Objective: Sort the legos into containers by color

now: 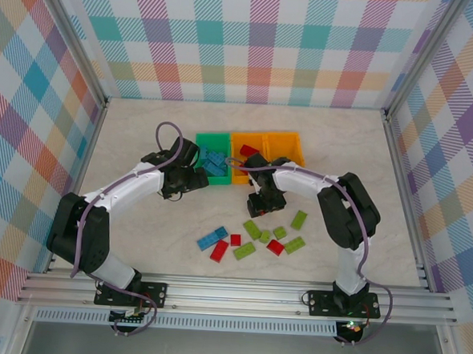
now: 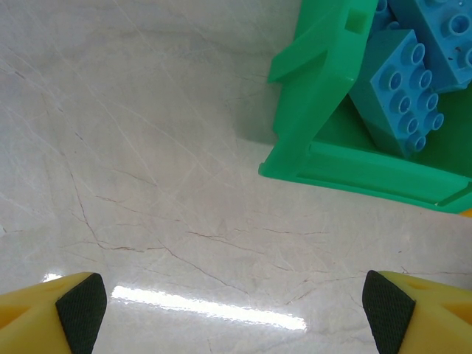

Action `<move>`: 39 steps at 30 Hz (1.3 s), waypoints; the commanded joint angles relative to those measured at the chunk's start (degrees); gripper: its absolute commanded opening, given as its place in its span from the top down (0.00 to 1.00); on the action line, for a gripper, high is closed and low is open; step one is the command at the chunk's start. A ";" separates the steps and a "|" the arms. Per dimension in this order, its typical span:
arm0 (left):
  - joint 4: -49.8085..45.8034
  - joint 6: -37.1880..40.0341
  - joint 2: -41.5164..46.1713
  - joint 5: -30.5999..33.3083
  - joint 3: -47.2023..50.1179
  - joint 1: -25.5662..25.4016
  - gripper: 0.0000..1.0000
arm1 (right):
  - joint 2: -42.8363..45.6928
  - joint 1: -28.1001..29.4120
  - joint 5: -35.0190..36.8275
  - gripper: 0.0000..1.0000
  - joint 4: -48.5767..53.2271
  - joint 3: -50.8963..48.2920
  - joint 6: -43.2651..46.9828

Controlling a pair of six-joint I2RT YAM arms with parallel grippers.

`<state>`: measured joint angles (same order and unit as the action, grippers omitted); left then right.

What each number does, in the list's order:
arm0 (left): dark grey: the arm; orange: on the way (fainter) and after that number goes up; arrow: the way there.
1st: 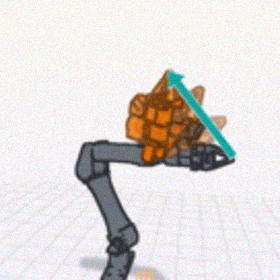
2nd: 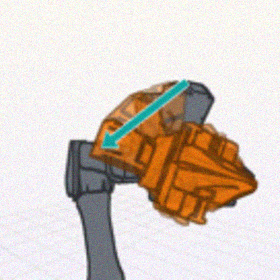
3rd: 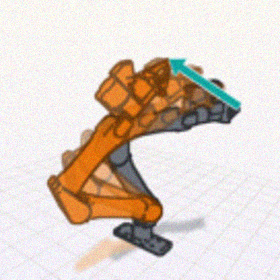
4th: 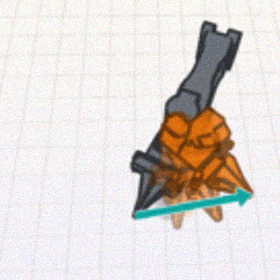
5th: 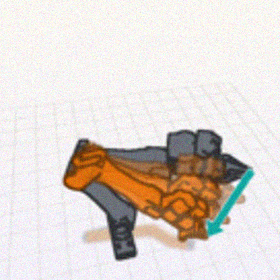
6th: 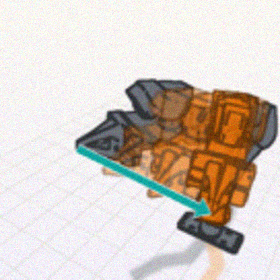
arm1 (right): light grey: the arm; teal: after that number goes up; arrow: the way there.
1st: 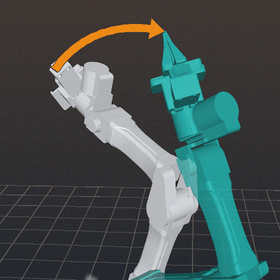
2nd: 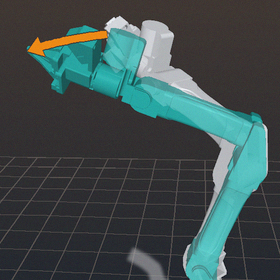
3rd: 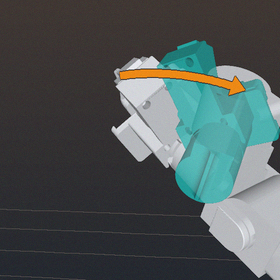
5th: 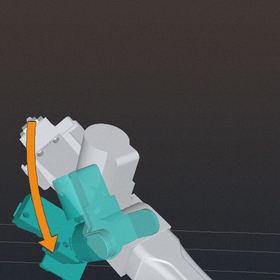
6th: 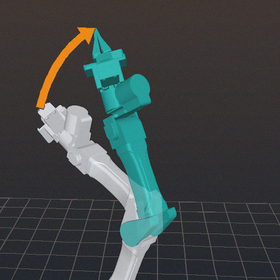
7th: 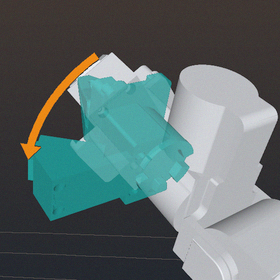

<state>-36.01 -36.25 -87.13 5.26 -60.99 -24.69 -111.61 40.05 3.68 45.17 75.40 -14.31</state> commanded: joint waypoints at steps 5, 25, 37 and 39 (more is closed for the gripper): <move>-1.52 0.01 1.13 0.95 0.06 -0.35 0.08 | 0.88 -0.01 1.05 0.67 -0.05 1.15 0.61; -0.81 -0.83 2.55 0.69 1.72 -0.33 0.08 | -9.07 -6.89 -4.48 0.70 13.62 39.07 -7.53; -0.72 -1.28 4.06 0.62 2.88 -2.10 0.08 | -26.02 -9.37 -6.58 0.62 20.73 61.45 -12.02; -0.81 -0.94 4.16 0.73 3.21 -2.70 0.08 | -26.18 -9.46 -7.46 0.53 19.88 61.35 -12.15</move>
<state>-35.90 -36.67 -84.66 5.23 -58.74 -26.44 -138.63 31.09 -1.80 63.57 133.99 -24.93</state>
